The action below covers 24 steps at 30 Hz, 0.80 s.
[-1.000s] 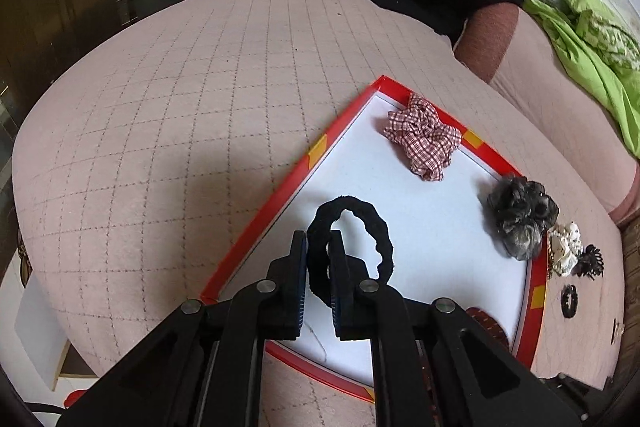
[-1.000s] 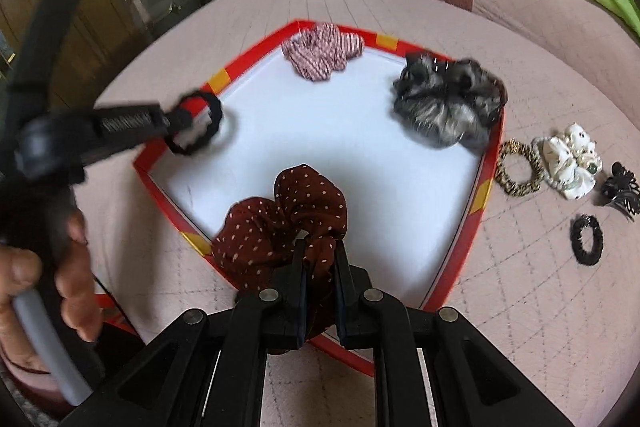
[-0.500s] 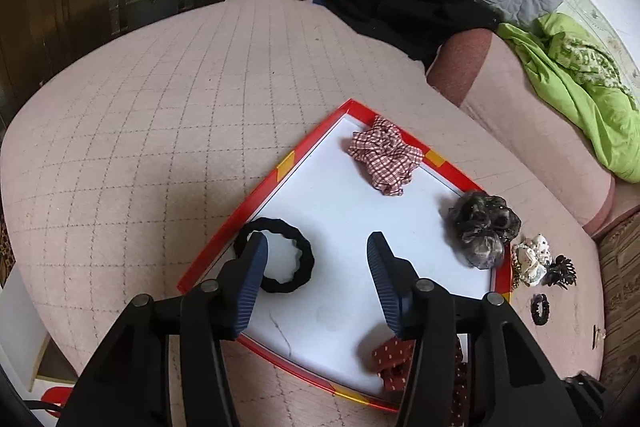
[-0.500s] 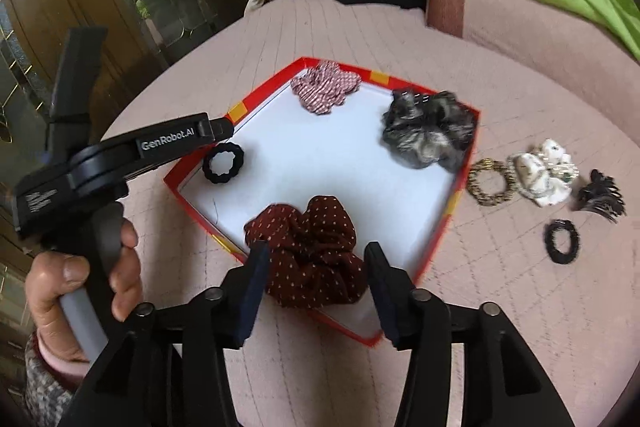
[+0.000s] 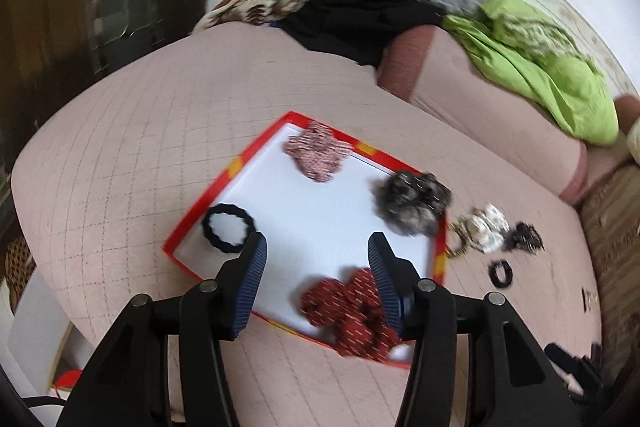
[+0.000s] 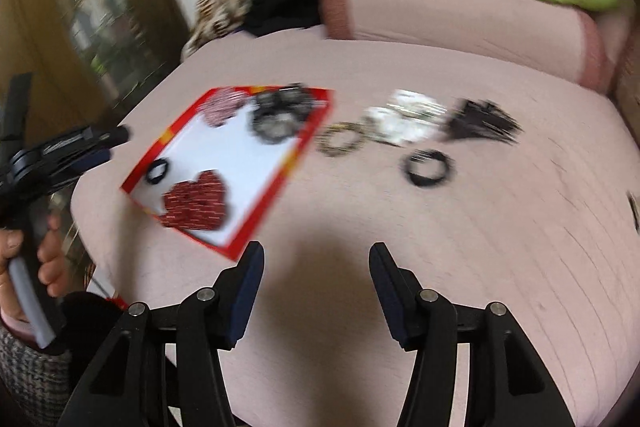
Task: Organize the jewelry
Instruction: 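Return to the pile and grasp the black beaded hair tie with right gripper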
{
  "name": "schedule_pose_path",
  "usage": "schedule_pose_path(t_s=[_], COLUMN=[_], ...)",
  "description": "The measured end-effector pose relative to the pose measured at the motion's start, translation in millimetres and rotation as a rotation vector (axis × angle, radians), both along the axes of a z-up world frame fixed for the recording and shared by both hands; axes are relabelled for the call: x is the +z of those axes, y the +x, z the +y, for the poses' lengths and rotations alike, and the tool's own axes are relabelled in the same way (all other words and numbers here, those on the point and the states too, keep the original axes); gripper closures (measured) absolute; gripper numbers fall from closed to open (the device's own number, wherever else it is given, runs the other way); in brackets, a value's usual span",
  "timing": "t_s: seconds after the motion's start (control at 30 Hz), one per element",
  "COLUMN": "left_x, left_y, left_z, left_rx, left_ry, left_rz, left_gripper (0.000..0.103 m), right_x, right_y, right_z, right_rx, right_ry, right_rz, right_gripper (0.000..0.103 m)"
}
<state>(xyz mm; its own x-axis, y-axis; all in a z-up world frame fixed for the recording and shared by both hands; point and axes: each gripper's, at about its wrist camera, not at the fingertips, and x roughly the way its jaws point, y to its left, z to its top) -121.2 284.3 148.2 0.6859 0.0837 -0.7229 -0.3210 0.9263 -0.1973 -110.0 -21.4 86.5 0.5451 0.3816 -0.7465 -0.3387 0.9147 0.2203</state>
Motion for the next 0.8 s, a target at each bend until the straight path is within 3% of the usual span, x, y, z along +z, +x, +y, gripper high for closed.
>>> schedule_pose_path(t_s=[0.17,0.33,0.47,0.8], left_x=[7.2,-5.2,-16.5,-71.5], left_y=[-4.7,11.6,29.9,107.0], left_z=[-43.6,-104.5,-152.1,-197.8], left_rx=[-0.090,-0.230,-0.364,-0.464], left_ry=[0.026,0.055,0.110,0.196], left_rz=[0.018,0.085,0.091,0.192], left_gripper=[0.049,0.049,0.049,0.049], right_x=[-6.0,-19.0,-19.5,-39.3], right_y=[-5.2,2.2,5.5,43.4], right_z=[-66.9,-111.6,-122.0,-108.3], right_rx=[-0.136,-0.237,-0.251,-0.192], right_ry=[0.044,0.103,0.111,0.073], right_rz=[0.012,0.033,0.015,0.021], right_gripper=[0.044,0.044,0.044,0.045])
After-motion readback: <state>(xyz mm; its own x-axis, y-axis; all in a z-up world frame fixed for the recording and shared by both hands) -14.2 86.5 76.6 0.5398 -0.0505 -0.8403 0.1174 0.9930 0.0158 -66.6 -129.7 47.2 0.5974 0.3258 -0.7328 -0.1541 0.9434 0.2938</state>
